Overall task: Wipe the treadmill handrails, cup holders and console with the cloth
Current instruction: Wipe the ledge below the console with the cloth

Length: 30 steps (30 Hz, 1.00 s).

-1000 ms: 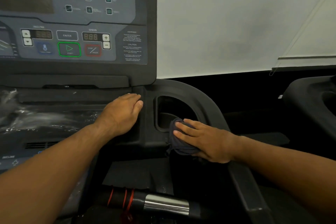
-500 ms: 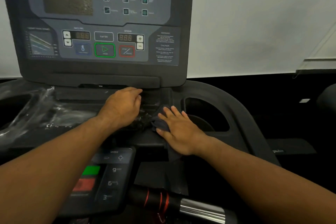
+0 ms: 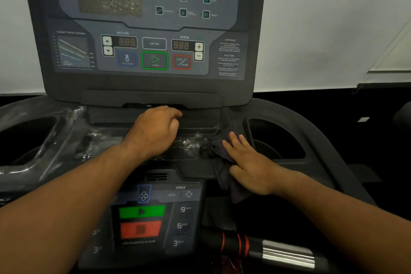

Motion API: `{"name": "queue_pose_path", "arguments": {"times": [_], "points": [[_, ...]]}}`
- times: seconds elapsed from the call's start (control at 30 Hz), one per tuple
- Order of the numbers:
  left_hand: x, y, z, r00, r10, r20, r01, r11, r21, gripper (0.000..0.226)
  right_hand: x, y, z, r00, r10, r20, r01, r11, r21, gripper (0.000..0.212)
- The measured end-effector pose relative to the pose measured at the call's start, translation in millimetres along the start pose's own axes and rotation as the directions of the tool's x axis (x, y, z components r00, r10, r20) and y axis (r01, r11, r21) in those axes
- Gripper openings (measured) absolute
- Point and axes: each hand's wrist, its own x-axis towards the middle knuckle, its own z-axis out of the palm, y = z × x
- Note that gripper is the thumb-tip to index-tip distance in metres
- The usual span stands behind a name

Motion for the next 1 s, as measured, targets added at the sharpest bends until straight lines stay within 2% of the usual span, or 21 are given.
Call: {"name": "queue_pose_path", "arguments": {"times": [0.13,0.2,0.3,0.4,0.47,0.57,0.7,0.87,0.97,1.0], "points": [[3.2,-5.2,-1.8,1.0,0.001,-0.008,-0.001,1.0,-0.014,0.037,9.5,-3.5,-7.2,0.995,-0.069,-0.077,0.06,0.992,-0.112,0.056],[5.0,-4.1,-2.2,1.0,0.01,-0.006,-0.01,1.0,-0.021,0.037,28.1,-13.6,-12.7,0.992,-0.058,-0.111,0.035,0.98,-0.198,0.051],[3.7,-3.0,-3.7,0.999,0.044,0.002,-0.044,0.999,-0.031,0.038,59.7,-33.9,-6.1,0.955,0.075,-0.285,-0.167,0.936,-0.31,0.042],[0.6,-7.2,-8.3,0.998,0.056,0.023,-0.055,0.998,-0.023,0.038,77.7,-48.3,3.7,0.898,0.175,-0.403,-0.305,0.909,-0.283,0.039],[1.0,-12.9,-12.9,0.999,0.037,0.017,-0.037,0.999,-0.012,0.038,82.6,-58.5,6.9,0.926,0.118,-0.359,-0.24,0.919,-0.315,0.045],[2.4,-18.3,-16.6,1.0,0.012,0.008,-0.012,1.0,-0.017,0.037,82.3,-80.2,10.0,0.981,-0.059,-0.184,0.018,0.977,-0.214,0.053],[1.3,-21.6,-14.9,1.0,0.012,0.025,-0.012,1.0,-0.005,0.038,78.5,-74.3,7.8,0.984,-0.179,-0.008,0.176,0.975,-0.132,0.056],[1.5,-16.0,-13.4,0.998,0.008,0.06,-0.009,1.0,0.019,0.037,46.4,-47.1,-3.2,0.97,-0.239,-0.042,0.233,0.966,-0.11,0.049],[1.5,-17.1,-13.8,0.998,-0.003,0.057,0.002,1.0,0.016,0.037,23.2,-28.4,-8.8,0.956,-0.286,-0.061,0.271,0.944,-0.191,0.072],[0.6,-18.4,-14.1,0.998,-0.014,0.055,0.014,1.0,0.01,0.037,18.8,-21.8,-8.9,0.96,-0.269,-0.073,0.248,0.945,-0.215,0.068]]}}
